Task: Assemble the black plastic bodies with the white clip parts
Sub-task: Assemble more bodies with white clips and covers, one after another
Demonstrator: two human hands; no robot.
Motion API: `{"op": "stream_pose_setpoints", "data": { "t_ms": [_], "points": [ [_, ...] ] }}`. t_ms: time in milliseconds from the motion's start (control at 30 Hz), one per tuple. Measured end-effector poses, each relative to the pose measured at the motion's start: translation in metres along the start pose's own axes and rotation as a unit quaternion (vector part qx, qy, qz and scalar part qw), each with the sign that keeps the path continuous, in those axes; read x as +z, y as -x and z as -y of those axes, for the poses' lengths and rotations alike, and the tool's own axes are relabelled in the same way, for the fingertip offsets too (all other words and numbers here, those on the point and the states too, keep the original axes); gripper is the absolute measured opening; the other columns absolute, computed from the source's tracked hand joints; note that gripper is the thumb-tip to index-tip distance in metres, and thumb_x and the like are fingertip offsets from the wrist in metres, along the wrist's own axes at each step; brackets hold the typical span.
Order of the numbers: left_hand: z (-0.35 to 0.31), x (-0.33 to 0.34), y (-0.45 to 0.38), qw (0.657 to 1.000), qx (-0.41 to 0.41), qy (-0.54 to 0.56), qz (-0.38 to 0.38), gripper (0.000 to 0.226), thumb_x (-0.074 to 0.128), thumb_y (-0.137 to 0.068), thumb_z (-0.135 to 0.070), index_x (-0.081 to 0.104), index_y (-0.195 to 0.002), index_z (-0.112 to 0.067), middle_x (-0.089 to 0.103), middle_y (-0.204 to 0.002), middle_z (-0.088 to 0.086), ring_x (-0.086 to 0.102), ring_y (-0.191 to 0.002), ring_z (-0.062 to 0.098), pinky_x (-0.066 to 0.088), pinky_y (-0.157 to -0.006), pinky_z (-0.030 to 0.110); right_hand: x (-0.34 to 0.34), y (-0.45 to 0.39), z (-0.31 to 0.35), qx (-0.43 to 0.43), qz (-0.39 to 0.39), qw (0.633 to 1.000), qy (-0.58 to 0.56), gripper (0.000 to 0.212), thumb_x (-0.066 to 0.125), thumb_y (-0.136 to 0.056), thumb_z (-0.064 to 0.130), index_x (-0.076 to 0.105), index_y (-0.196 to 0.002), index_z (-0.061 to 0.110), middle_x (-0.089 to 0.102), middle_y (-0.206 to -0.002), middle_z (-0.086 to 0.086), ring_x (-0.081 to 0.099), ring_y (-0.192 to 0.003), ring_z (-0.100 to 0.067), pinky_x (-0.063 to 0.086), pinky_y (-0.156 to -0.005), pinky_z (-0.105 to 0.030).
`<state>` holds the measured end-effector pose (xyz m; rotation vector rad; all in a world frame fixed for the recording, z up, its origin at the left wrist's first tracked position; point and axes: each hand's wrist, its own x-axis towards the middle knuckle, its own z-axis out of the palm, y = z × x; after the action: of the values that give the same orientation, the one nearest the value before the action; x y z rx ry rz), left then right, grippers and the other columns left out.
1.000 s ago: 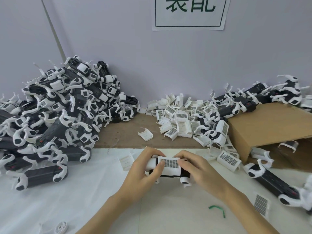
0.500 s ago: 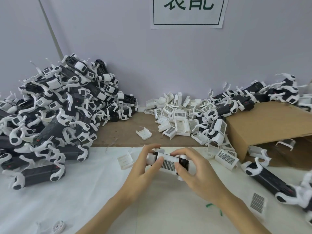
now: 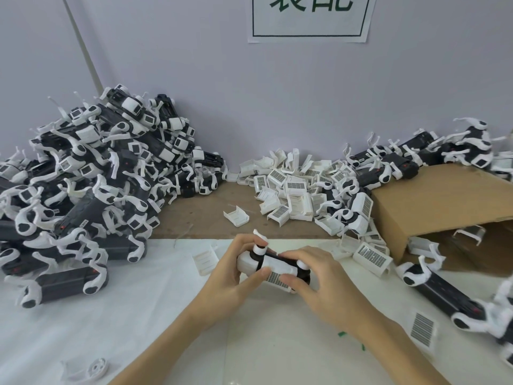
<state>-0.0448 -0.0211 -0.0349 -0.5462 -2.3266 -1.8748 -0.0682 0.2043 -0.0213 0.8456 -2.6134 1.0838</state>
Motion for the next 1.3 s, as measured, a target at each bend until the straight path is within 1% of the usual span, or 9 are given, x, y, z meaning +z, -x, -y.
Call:
{"op": "stream_pose_setpoints", "data": {
  "t_ms": [233,367,533,700,833,900,1033,1167,1300],
  "points": [
    [0.0,0.005,0.0,0.999,0.013,-0.016,-0.024,0.035,0.068,-0.103,-0.012,0.05,-0.133,-0.013,0.069,-0.126,0.006,0.064,-0.118,0.029,0.049,-0.104,0.05,0.0,0.001,-0.001,0.024,-0.016,0.999,-0.015,0.02,0.074,-0.096,0.028,0.071,-0.116,0.03,0.066,-0.106,0.018,0.055,-0.111,-0.009,0.043,-0.098,-0.029],
    [-0.002,0.008,-0.001,0.999,0.022,-0.011,-0.033,0.037,0.069,-0.1,-0.02,0.053,-0.133,-0.016,0.069,-0.122,0.006,0.064,-0.116,0.028,0.05,-0.102,0.046,-0.003,0.001,0.002,0.031,-0.009,0.998,-0.05,0.017,0.072,-0.098,0.025,0.071,-0.114,0.028,0.068,-0.104,0.016,0.06,-0.106,-0.01,0.048,-0.092,-0.027],
    [-0.005,0.009,0.001,0.999,0.009,0.011,-0.035,0.037,0.067,-0.102,-0.035,0.054,-0.136,-0.029,0.063,-0.097,0.001,0.057,-0.085,0.016,0.045,-0.08,0.033,-0.001,0.002,0.011,0.062,-0.018,0.981,-0.184,0.009,0.068,-0.101,0.022,0.073,-0.108,0.023,0.068,-0.104,-0.002,0.07,-0.083,-0.012,0.054,-0.066,-0.012],
    [-0.01,0.007,0.0,0.999,0.009,-0.026,-0.032,0.033,0.065,-0.103,-0.038,0.054,-0.134,-0.03,0.064,-0.097,0.001,0.056,-0.085,0.018,0.046,-0.081,0.033,-0.006,0.0,0.013,0.071,-0.01,0.975,-0.208,0.009,0.067,-0.101,0.022,0.075,-0.105,0.024,0.073,-0.099,0.0,0.068,-0.085,-0.006,0.051,-0.069,-0.007],
    [-0.013,0.004,0.004,0.977,0.079,-0.194,-0.03,0.051,0.069,-0.098,-0.054,0.051,-0.144,-0.043,0.055,-0.13,-0.015,0.054,-0.129,0.011,0.041,-0.102,0.015,-0.009,-0.002,0.012,0.124,-0.021,0.951,-0.283,0.013,0.062,-0.104,0.027,0.073,-0.112,0.025,0.067,-0.079,-0.01,0.062,-0.074,-0.013,0.045,-0.072,-0.02],
    [-0.013,0.007,0.005,0.973,0.113,-0.203,-0.001,0.06,0.08,-0.092,-0.045,0.052,-0.145,-0.037,0.043,-0.145,-0.009,0.043,-0.144,0.015,0.037,-0.111,0.016,-0.01,-0.005,0.011,0.187,-0.012,0.913,-0.363,0.019,0.057,-0.105,0.028,0.074,-0.106,0.019,0.07,-0.091,-0.022,0.065,-0.078,-0.022,0.048,-0.075,-0.031],
    [-0.014,0.017,0.004,0.993,0.074,-0.094,-0.016,0.036,0.085,-0.091,-0.025,0.067,-0.122,-0.03,0.062,-0.122,-0.007,0.063,-0.118,0.022,0.049,-0.092,0.02,-0.011,-0.007,0.009,0.24,0.033,0.869,-0.431,0.039,0.048,-0.108,0.035,0.074,-0.11,0.006,0.076,-0.101,-0.021,0.072,-0.082,-0.03,0.058,-0.075,-0.034],
    [-0.014,0.018,0.0,0.996,-0.005,-0.014,-0.092,0.029,0.084,-0.091,-0.021,0.068,-0.115,-0.028,0.065,-0.108,0.001,0.066,-0.092,0.017,0.055,-0.078,0.029,-0.015,-0.002,0.007,0.084,0.023,0.955,-0.283,0.032,0.051,-0.104,0.043,0.07,-0.127,0.031,0.071,-0.128,0.009,0.063,-0.124,-0.009,0.052,-0.103,-0.037],
    [-0.013,0.016,-0.001,0.992,-0.047,0.03,-0.111,0.024,0.082,-0.094,-0.016,0.068,-0.11,-0.028,0.069,-0.088,-0.003,0.064,-0.07,0.011,0.055,-0.065,0.024,-0.001,0.001,0.006,-0.014,0.006,0.998,-0.057,0.045,0.073,-0.097,0.024,0.06,-0.14,0.033,0.06,-0.134,0.024,0.056,-0.128,-0.006,0.044,-0.107,-0.026]
  ]
}}
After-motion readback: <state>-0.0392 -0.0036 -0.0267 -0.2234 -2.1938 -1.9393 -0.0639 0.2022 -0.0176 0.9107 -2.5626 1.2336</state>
